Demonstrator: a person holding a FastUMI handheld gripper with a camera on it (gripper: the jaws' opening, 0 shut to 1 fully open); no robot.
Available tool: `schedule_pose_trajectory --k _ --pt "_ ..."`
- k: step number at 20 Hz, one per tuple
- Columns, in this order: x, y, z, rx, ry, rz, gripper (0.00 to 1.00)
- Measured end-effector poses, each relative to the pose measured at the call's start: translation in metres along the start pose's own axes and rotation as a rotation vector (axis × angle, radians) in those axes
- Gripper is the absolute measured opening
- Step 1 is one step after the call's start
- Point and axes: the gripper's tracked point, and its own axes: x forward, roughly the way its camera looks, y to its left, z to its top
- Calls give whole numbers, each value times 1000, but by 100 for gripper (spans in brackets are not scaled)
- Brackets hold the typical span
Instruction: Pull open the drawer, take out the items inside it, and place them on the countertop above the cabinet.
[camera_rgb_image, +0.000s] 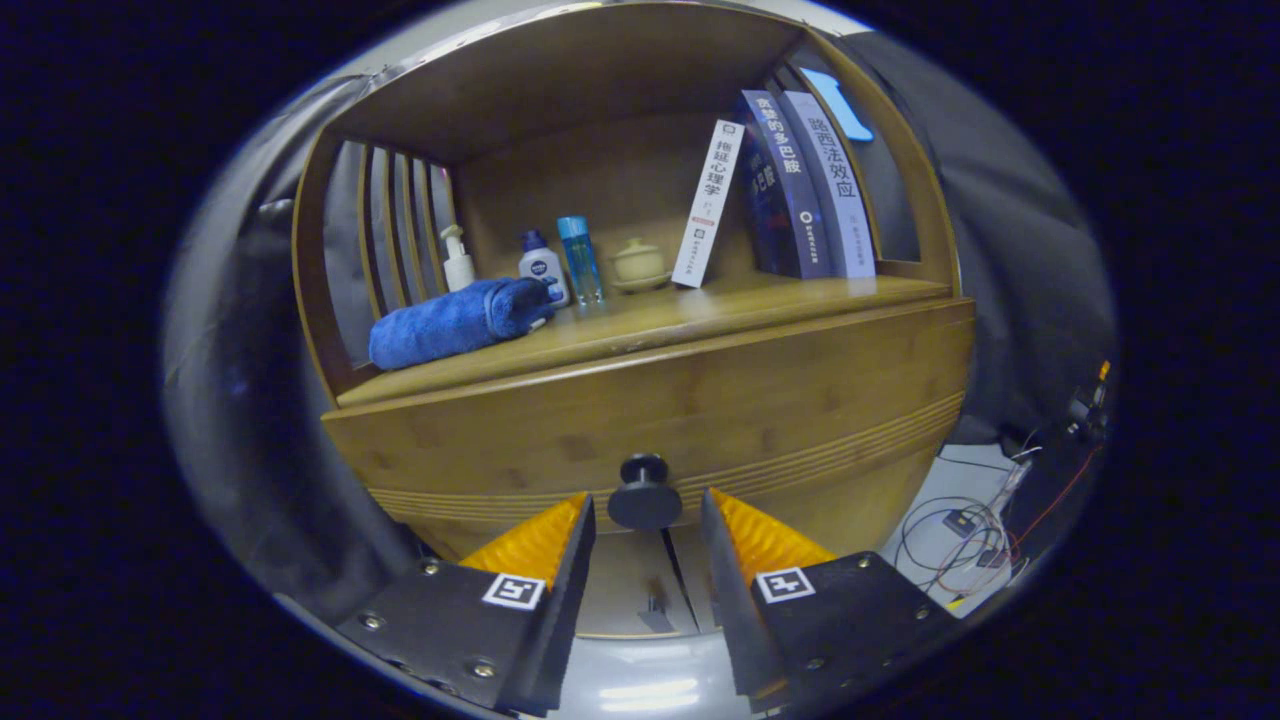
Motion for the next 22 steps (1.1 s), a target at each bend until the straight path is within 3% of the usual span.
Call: schedule_pose_trajectory --k 6,11,15,17,18,22 --pt "27 3 -4 -42 42 18 62" --pt "31 0 -5 -67 52 12 44" --pt "31 -1 -7 -64 70 -20 33" --pt "21 -1 -10 -82 89 -29 33" --pt "18 -2 -10 -72 88 -32 23" --pt "-7 -5 -18 -52 78 -59 23"
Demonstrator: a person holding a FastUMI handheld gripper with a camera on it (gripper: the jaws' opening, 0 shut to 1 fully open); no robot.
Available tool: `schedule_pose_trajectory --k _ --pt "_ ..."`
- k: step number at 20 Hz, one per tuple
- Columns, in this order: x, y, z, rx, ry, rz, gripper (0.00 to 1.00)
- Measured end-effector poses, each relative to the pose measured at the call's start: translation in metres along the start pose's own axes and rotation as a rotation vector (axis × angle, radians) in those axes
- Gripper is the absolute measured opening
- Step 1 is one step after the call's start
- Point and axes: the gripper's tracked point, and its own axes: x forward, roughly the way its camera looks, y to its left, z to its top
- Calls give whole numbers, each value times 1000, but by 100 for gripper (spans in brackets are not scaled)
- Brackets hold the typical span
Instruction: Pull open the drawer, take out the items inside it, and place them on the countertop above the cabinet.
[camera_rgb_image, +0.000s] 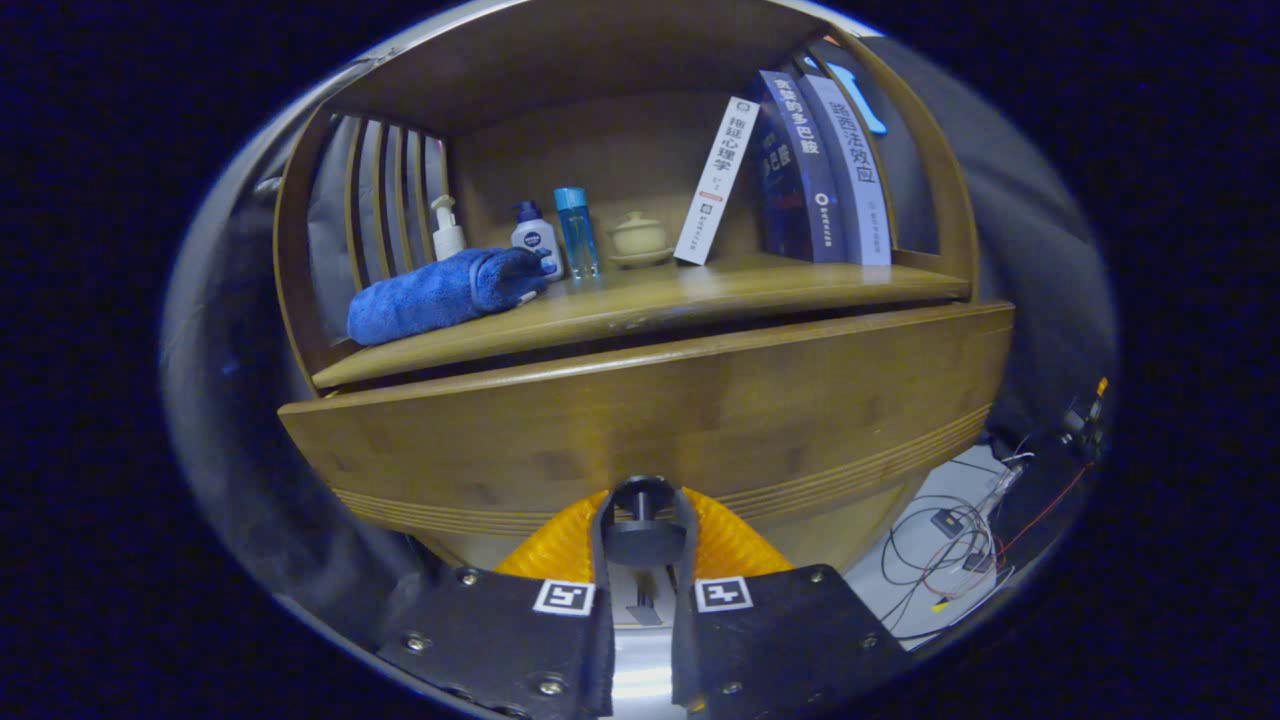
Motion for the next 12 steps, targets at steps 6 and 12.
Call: schedule_pose_trajectory --k 6,12 --pt "-48 0 -20 0 28 -43 23" --pt "-95 -7 -48 18 50 -84 22"
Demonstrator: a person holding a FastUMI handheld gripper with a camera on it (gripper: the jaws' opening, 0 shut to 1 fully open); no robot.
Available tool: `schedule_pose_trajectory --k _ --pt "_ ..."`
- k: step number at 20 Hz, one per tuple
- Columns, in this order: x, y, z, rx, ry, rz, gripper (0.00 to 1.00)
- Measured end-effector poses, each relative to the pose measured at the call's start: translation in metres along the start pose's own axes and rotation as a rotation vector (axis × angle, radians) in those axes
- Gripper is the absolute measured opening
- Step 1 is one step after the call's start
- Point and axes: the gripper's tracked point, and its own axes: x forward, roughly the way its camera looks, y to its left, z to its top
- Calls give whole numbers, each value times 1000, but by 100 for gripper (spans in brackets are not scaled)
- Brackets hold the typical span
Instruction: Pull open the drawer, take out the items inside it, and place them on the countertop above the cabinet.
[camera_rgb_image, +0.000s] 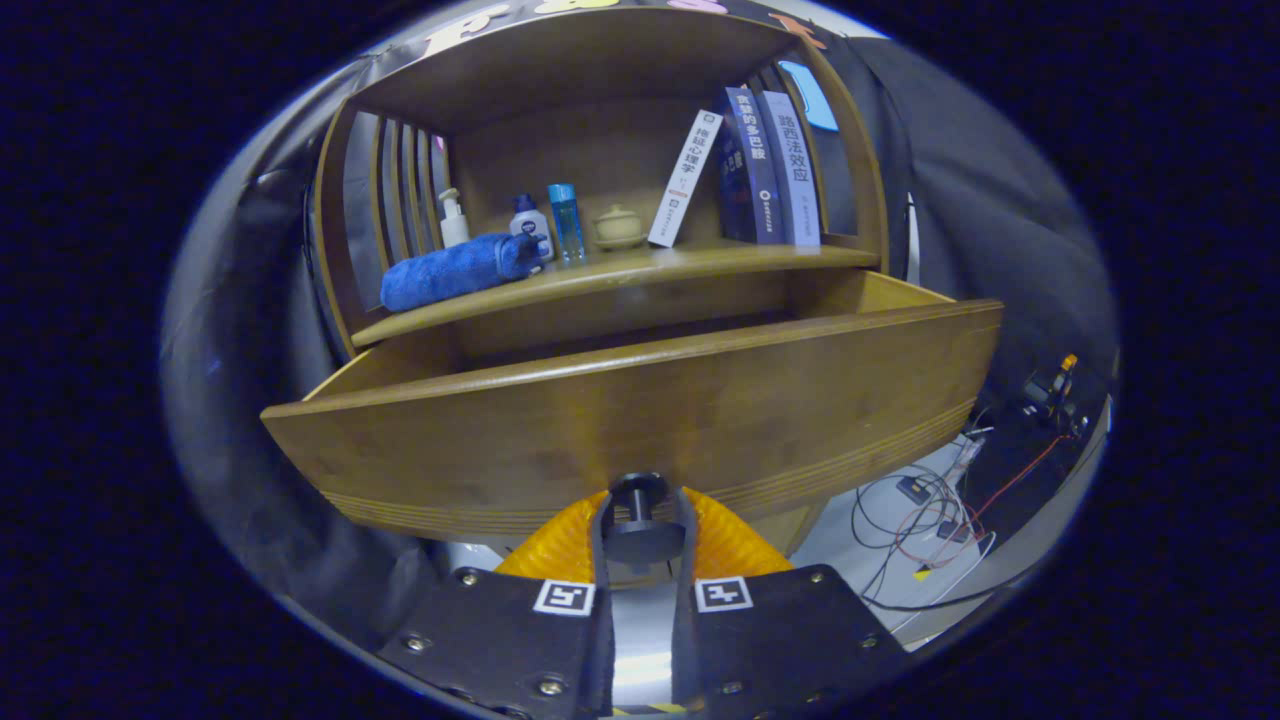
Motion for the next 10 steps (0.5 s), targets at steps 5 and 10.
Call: schedule_pose_trajectory --k 5,10 --pt "-27 -4 -16 -10 6 -25 22" --pt "-32 -3 -17 -2 1 -23 22"
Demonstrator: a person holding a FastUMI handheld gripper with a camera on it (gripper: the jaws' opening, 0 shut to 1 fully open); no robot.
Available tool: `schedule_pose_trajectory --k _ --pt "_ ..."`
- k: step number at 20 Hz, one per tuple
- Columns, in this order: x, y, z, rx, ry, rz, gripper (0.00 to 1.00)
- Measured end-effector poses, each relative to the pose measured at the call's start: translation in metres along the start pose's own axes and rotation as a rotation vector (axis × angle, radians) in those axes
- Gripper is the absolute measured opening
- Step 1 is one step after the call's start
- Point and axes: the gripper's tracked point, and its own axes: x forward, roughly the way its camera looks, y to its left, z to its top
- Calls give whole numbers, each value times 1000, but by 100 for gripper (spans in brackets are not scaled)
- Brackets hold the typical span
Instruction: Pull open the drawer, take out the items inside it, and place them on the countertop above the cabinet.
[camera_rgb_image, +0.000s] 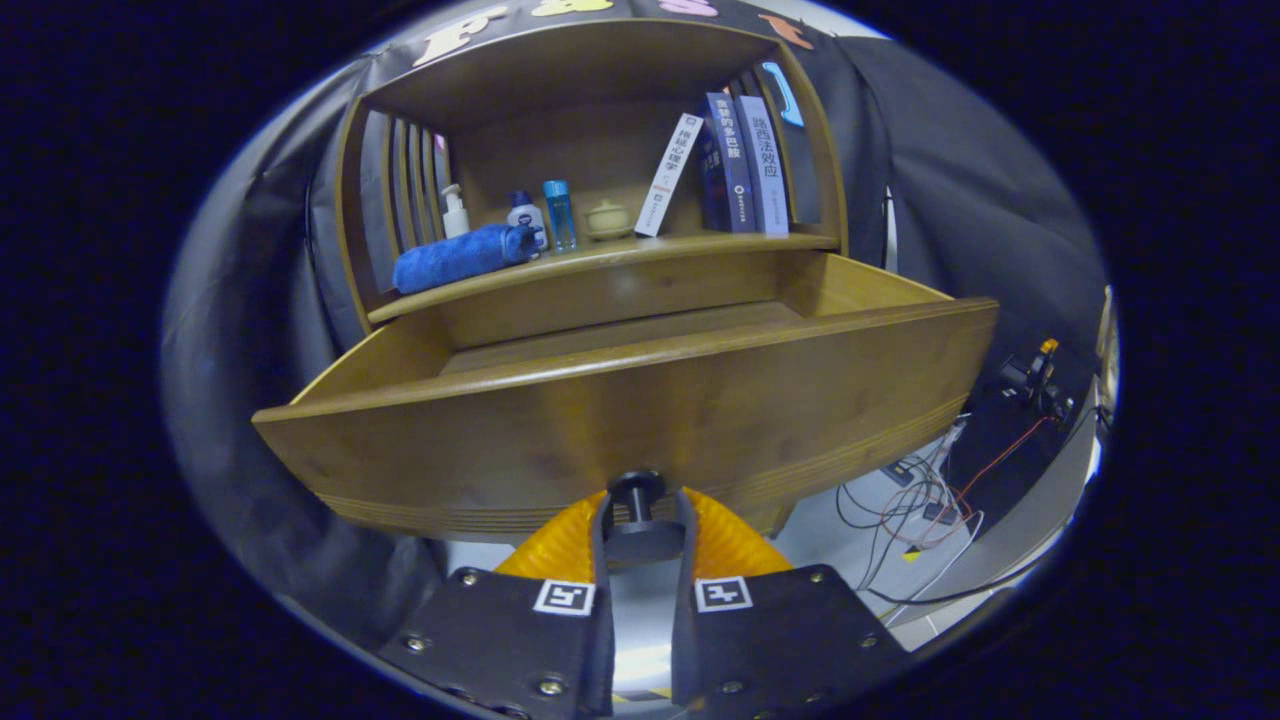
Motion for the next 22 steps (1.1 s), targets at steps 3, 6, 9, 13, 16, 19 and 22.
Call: schedule_pose_trajectory --k 3,6,9,13,16,19,22 --pt "1 -1 0 10 -3 7 27" --pt "-3 3 1 -18 5 15 38" --pt "-14 5 8 -37 -17 16 51" --pt "-41 9 43 -46 -106 8 52" --pt "-53 18 82 -77 -158 13 52" --pt "-42 16 122 -79 -187 -21 52" --pt "-11 -2 143 -51 -142 -123 52"
